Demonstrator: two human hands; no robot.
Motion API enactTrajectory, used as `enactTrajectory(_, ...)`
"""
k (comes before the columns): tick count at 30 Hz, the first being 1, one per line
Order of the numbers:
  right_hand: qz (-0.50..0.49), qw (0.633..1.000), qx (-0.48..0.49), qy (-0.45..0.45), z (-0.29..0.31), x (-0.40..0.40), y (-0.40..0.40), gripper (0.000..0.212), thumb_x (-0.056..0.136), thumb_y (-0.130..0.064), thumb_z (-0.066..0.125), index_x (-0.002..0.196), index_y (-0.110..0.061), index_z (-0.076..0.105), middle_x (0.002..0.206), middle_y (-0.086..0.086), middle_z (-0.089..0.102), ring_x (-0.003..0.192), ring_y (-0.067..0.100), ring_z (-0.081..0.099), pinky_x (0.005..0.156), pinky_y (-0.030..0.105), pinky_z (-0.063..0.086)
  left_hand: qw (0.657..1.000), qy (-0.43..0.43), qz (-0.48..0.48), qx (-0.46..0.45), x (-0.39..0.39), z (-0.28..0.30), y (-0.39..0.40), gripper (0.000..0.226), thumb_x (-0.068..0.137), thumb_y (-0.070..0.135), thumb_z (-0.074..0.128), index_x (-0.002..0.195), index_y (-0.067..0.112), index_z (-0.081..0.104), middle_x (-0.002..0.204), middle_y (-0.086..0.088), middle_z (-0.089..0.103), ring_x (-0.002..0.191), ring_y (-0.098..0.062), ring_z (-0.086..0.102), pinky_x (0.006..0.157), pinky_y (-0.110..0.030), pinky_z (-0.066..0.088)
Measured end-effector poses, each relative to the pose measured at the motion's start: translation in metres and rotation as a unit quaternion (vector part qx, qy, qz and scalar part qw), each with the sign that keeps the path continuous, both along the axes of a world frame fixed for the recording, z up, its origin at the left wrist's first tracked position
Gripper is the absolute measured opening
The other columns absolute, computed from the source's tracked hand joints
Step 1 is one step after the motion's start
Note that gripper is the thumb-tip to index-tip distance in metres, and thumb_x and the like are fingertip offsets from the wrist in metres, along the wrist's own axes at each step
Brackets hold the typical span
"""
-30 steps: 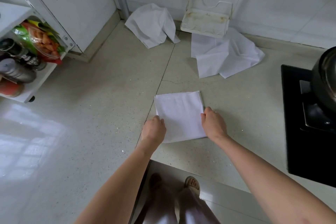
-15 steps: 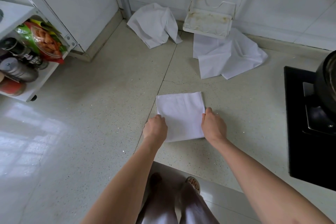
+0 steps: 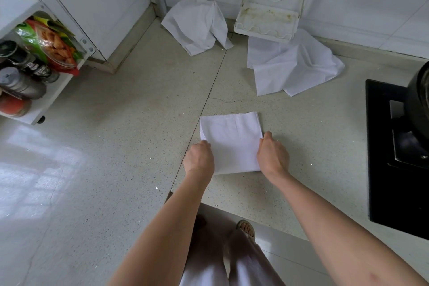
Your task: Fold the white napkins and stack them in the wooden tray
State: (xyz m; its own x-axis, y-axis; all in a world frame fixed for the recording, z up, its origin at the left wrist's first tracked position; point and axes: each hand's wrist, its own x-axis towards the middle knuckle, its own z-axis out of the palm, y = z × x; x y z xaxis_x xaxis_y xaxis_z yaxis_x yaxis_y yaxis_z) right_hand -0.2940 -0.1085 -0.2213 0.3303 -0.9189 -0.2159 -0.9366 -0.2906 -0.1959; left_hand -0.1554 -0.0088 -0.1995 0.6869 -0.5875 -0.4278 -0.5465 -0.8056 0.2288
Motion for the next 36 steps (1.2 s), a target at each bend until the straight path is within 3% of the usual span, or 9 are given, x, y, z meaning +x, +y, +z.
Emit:
enactTrajectory(3, 0.013, 1.0, -0.004, 0.022, 0.002, 0.001, -0.002, 0.016, 0.101, -0.015, 0.036, 0.11, -0.006, 0.046, 0.096, 0.015, 0.067, 0.083, 0.032, 0.066, 0.056, 0.031, 0.036, 1.0, 0.0, 0.003, 0.005, 0.001, 0.001, -0.002, 0.028, 0.104, 0.018, 0.033, 0.113, 0.009, 0.058, 0.106, -0.009, 0.065, 0.094, -0.025, 0.063, 0.067, -0.03, 0.047)
enactTrajectory(7, 0.134, 0.974, -0.176, 0.047, 0.003, 0.001, -0.003, 0.033, 0.082, -0.01, 0.067, 0.112, -0.007, 0.053, 0.103, 0.013, 0.063, 0.089, 0.03, 0.06, 0.064, 0.035, 0.045, 1.0, 0.009, 0.01, 0.005, 0.001, 0.003, -0.003, 0.031, 0.105, 0.022, 0.031, 0.111, 0.009, 0.058, 0.106, -0.009, 0.064, 0.096, -0.026, 0.063, 0.068, -0.03, 0.045)
enactTrajectory(9, 0.24, 0.953, -0.184, -0.013, -0.005, 0.008, -0.008, 0.043, 0.089, -0.018, 0.054, 0.129, -0.005, 0.051, 0.134, 0.017, 0.052, 0.121, 0.034, 0.051, 0.096, 0.044, 0.044, 1.0, 0.007, 0.011, 0.0, 0.001, 0.003, -0.003, 0.033, 0.105, 0.023, 0.03, 0.111, 0.009, 0.059, 0.106, -0.01, 0.064, 0.092, -0.026, 0.062, 0.067, -0.03, 0.043)
enactTrajectory(12, 0.288, 0.954, -0.08, 0.0, -0.014, 0.01, -0.018, 0.058, 0.1, -0.038, 0.017, 0.151, -0.01, 0.017, 0.159, 0.009, 0.013, 0.147, 0.023, 0.01, 0.12, 0.038, 0.005, 1.0, 0.003, 0.009, 0.005, 0.002, 0.003, -0.003, 0.031, 0.105, 0.022, 0.03, 0.108, 0.008, 0.058, 0.103, -0.01, 0.064, 0.079, -0.022, 0.052, 0.066, -0.031, 0.042)
enactTrajectory(14, 0.259, 0.965, -0.031, 0.014, -0.024, 0.001, -0.026, 0.062, 0.1, -0.045, 0.008, 0.152, -0.015, -0.002, 0.16, 0.003, -0.007, 0.147, 0.017, -0.009, 0.118, 0.034, -0.01, 1.0, 0.013, 0.02, -0.002, 0.006, 0.002, -0.003, 0.033, 0.104, 0.026, 0.031, 0.107, 0.008, 0.059, 0.102, -0.01, 0.064, 0.078, -0.022, 0.051, 0.065, -0.032, 0.043)
enactTrajectory(18, 0.233, 0.971, -0.049, 0.014, -0.033, -0.002, -0.024, 0.069, 0.093, -0.049, -0.003, 0.152, -0.013, -0.005, 0.16, 0.006, -0.008, 0.147, 0.018, -0.008, 0.119, 0.034, -0.008, 0.993, -0.108, -0.035, -0.032, 0.01, -0.001, 0.007, 0.033, 0.1, 0.036, 0.041, 0.121, 0.011, 0.049, 0.111, -0.007, 0.059, 0.087, -0.021, 0.057, 0.066, -0.031, 0.046)
enactTrajectory(22, 0.201, 0.979, -0.048, -0.002, -0.036, 0.001, -0.02, 0.068, 0.095, -0.047, 0.002, 0.153, -0.01, 0.002, 0.16, 0.011, -0.001, 0.148, 0.021, -0.003, 0.119, 0.036, -0.006, 0.944, -0.17, -0.201, -0.198, -0.027, -0.024, 0.01, 0.043, 0.1, 0.032, 0.037, 0.136, 0.012, 0.047, 0.143, -0.011, 0.045, 0.135, -0.03, 0.039, 0.109, -0.043, 0.036)
enactTrajectory(25, 0.199, 0.978, -0.065, -0.004, -0.038, 0.002, -0.02, 0.067, 0.096, -0.045, 0.005, 0.152, -0.01, 0.011, 0.159, 0.012, 0.008, 0.148, 0.023, 0.006, 0.12, 0.038, 0.0, 0.947, -0.117, -0.256, -0.155, -0.047, -0.048, 0.01, 0.055, 0.101, 0.04, 0.024, 0.148, 0.014, 0.031, 0.157, -0.007, 0.024, 0.146, -0.028, 0.016, 0.119, -0.044, 0.008)
enactTrajectory(36, 0.26, 0.96, -0.083, 0.068, -0.028, -0.008, -0.022, 0.068, 0.096, -0.043, 0.002, 0.15, -0.003, 0.0, 0.159, 0.014, -0.002, 0.147, 0.024, -0.005, 0.119, 0.037, -0.007, 0.932, -0.122, -0.336, -0.057, 0.003, -0.056, 0.048, 0.07, 0.097, 0.056, 0.004, 0.152, 0.013, -0.001, 0.159, -0.003, -0.008, 0.147, -0.022, -0.009, 0.117, -0.033, -0.01)
